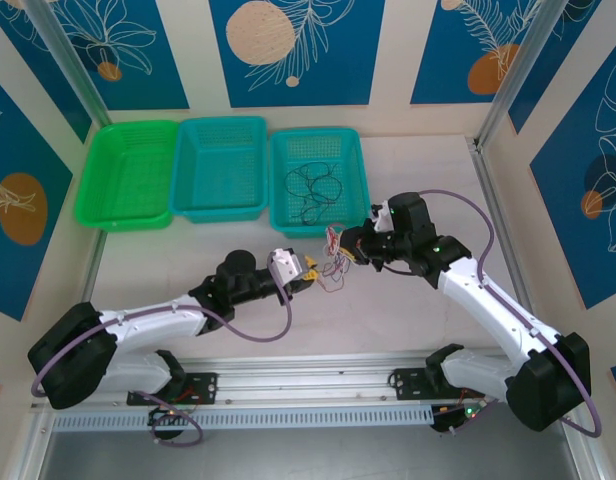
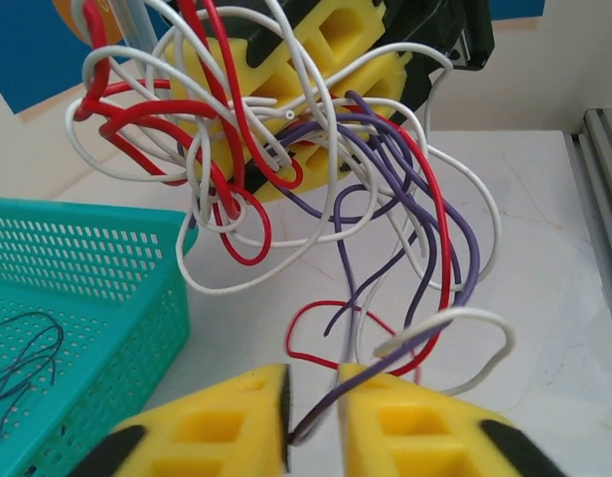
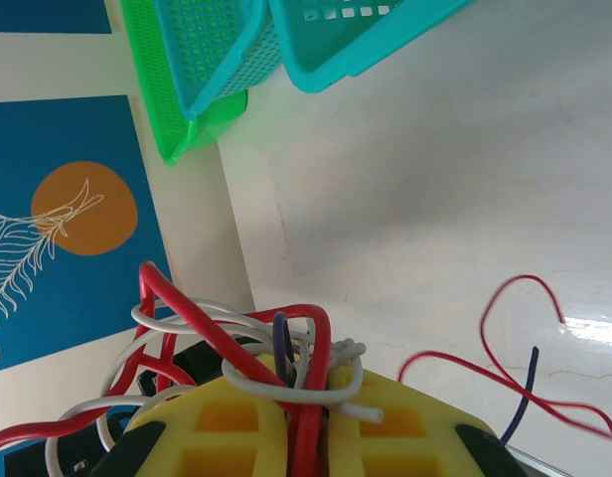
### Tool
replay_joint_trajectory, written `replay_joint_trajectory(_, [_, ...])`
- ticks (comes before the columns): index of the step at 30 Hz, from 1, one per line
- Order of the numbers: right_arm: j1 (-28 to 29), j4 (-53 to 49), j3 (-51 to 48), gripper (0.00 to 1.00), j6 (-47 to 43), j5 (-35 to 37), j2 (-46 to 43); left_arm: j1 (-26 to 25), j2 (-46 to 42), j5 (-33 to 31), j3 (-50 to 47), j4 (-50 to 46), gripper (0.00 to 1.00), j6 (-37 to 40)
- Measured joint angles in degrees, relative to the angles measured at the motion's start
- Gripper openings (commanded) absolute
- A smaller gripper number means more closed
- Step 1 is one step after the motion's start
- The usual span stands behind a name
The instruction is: Untangle the cables
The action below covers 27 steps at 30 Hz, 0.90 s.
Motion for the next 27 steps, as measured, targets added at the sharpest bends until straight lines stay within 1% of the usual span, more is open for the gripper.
replay_joint_trajectory(1, [0.04, 0.00, 0.00, 0.00, 0.00, 0.20, 0.00, 0.00, 0.00, 0.17, 0.00, -0.02, 0.00, -0.39])
replay_joint_trajectory(4, [0.07, -0.98, 0.00, 0.00, 0.15, 1.97, -0.02, 0.00, -0.07, 0.09, 0.00, -0.15, 0.00, -0.57])
replay_joint_trajectory(7, [-0.52, -4.68, -0.24, 0.08, -0.13, 6.21, -0.52, 0.00, -1.57, -1.31, 0.00, -2.45, 0.00, -0.98])
replay_joint_trajectory(10, [-2.67, -8.94, -2.54, 0.09, -0.31, 11.45, -2.38, 0.00, -5.95, -4.57, 0.00, -6.71, 0.00, -2.67])
replay_joint_trajectory(12, [-5.62, -10.95, -6.01, 0.12, -0.26, 13.66, -4.00, 0.04, -11.43, -7.69, 0.02, -11.65, 0.00, -4.74])
replay_joint_trajectory(14, [-9.05, -12.28, -10.19, 0.14, 0.00, 14.58, -5.14, 0.46, -16.81, -9.49, -0.09, -15.45, 0.00, -7.08])
replay_joint_trajectory(18, [-15.06, -12.94, -16.94, 0.16, 0.26, 13.94, -6.51, 1.60, -26.08, -10.99, -1.42, -22.27, 0.00, -13.05])
replay_joint_trajectory(23, [-24.46, -13.66, -19.80, 0.16, -1.86, 13.75, -8.24, 3.52, -31.80, -14.99, -2.27, -32.87, 0.00, -19.12])
replay_joint_trajectory(27, [-31.87, -14.69, -19.82, 0.16, -5.20, 16.65, -8.28, 7.45, -34.40, -19.89, -0.61, -39.34, 0.00, -22.69])
